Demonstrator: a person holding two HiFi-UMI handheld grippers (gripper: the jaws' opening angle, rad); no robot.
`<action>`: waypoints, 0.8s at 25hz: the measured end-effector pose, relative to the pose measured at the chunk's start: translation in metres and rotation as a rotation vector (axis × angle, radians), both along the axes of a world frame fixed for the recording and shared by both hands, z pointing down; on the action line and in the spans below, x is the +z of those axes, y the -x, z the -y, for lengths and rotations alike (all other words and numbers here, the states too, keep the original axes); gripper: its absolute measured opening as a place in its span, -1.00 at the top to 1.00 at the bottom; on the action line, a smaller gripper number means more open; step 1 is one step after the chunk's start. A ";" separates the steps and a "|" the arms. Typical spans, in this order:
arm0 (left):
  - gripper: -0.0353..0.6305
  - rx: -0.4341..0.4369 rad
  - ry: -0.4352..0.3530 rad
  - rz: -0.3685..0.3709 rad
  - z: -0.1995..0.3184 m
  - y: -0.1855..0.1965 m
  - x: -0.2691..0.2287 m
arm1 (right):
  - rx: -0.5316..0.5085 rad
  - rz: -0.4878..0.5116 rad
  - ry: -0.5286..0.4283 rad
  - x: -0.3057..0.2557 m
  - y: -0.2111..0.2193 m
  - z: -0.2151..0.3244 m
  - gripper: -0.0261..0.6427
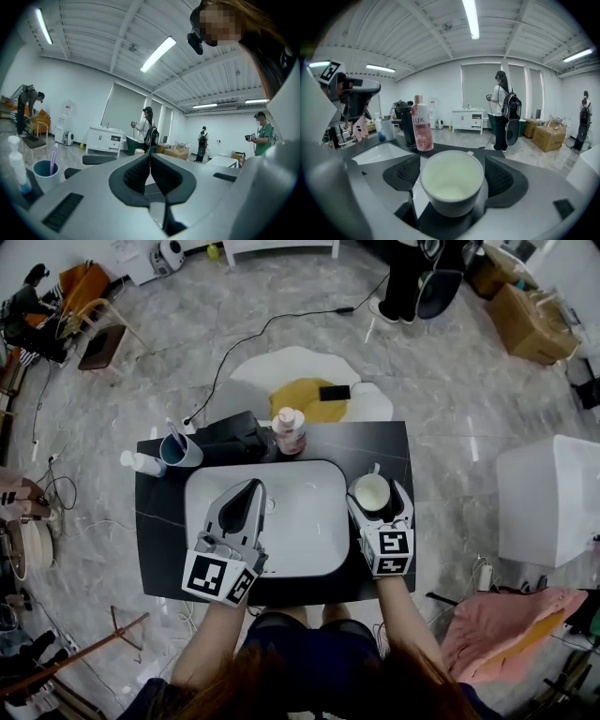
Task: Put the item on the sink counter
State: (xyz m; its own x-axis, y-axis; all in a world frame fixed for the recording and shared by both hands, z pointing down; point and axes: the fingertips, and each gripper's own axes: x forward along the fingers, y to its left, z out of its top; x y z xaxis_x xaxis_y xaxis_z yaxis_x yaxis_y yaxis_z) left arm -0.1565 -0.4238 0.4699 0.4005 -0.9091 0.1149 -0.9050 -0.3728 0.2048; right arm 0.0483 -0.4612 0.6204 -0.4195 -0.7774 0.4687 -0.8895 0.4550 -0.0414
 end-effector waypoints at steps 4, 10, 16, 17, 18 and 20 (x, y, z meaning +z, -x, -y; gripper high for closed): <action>0.82 -0.006 -0.036 0.003 -0.001 -0.001 -0.019 | -0.008 0.034 -0.061 -0.037 -0.003 0.000 -0.28; 0.82 -0.025 -0.105 0.010 -0.004 0.000 -0.057 | -0.004 0.121 -0.231 -0.120 -0.010 -0.005 0.53; 0.82 -0.031 -0.173 0.011 -0.008 -0.007 -0.093 | 0.025 0.167 -0.339 -0.195 -0.020 -0.015 0.87; 0.82 -0.029 -0.185 0.011 -0.010 -0.009 -0.098 | 0.028 0.182 -0.354 -0.208 -0.022 -0.018 0.87; 0.82 -0.027 -0.196 0.013 -0.011 -0.012 -0.104 | 0.031 0.196 -0.366 -0.221 -0.023 -0.020 0.87; 0.82 -0.025 -0.215 0.019 -0.015 -0.016 -0.113 | 0.036 0.217 -0.384 -0.244 -0.026 -0.026 0.87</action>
State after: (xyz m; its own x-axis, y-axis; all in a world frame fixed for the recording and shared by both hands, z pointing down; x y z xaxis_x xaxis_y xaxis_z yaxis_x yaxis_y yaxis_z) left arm -0.1407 -0.4089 0.3574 0.3768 -0.9232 -0.0756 -0.9176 -0.3832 0.1062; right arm 0.0743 -0.4354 0.3768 -0.4456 -0.8940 0.0471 -0.8945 0.4426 -0.0627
